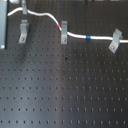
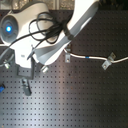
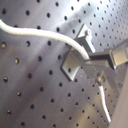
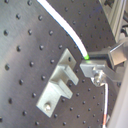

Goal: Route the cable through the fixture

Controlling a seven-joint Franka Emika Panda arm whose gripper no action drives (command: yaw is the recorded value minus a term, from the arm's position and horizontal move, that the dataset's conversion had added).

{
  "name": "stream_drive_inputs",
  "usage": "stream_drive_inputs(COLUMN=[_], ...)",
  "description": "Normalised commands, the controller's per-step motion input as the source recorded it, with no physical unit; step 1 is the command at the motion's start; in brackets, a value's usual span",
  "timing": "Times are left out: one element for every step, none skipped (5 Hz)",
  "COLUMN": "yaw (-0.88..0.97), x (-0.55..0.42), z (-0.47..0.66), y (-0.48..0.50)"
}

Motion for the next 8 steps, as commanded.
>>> stream_drive_inputs(yaw=[0.28,0.36,0.31,0.0,-0.02,0.0,0.03,0.15], x=[-0.259,-0.19,-0.218,-0.125,-0.015,-0.001,-0.029,-0.21], z=[0.06,0.07,-0.01,0.0,0.0,0.3,0.26,0.15], y=[0.505,0.428,0.056,-0.177,-0.065,0.002,0.189,0.302])
